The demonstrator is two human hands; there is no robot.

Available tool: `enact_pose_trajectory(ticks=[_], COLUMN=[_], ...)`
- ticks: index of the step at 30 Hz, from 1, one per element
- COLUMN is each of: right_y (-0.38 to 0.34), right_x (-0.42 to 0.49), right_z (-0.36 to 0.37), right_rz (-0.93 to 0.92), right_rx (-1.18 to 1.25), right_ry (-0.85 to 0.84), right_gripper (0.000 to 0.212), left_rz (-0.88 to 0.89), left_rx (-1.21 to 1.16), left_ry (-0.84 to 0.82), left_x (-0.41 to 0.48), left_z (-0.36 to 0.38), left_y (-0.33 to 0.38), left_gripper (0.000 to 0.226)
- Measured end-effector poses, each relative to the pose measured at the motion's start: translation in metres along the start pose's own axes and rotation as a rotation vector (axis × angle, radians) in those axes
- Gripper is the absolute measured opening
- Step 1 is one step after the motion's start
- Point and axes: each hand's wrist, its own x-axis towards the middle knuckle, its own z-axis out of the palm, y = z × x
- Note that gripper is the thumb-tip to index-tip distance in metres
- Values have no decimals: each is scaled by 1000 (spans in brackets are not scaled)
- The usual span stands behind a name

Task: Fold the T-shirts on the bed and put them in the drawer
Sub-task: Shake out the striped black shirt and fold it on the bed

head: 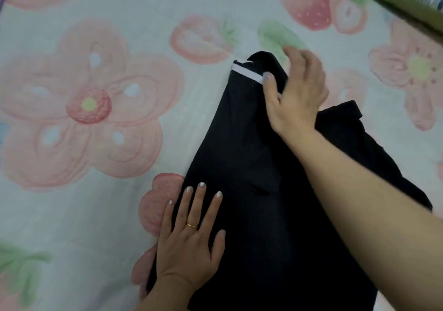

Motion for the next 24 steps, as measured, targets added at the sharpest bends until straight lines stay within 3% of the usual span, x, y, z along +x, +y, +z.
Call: enact_pose_trajectory(ticks=[2,5,7,11,14,16,19,24], right_y=[12,26,23,14,13,10,1,8], right_x=[-36,-79,-81,-58,-59,-70,-92,-91], right_z=[-26,-39,-34,-27,-31,-36,-36,-33], right_rz=[301,828,958,1051,1100,977,727,974], right_rx=[144,239,347,551,757,751,722,974], right_ry=[74,-153,-198,-139,-142,-50,82,5], right_gripper=[49,61,70,63,22,13,15,43], left_rz=[-3,-33,-5,144,200,257,354,315], left_rx=[-20,-128,-142,-95,-56,-81,-51,21], left_ry=[4,79,155,139,70,76,144,197], left_x=[0,23,63,170,235,260,271,266], left_z=[-3,-23,-37,-60,-66,-69,-67,-49], left_y=[3,10,17,25,19,16,19,26], left_gripper=[65,60,55,49,51,37,19,21])
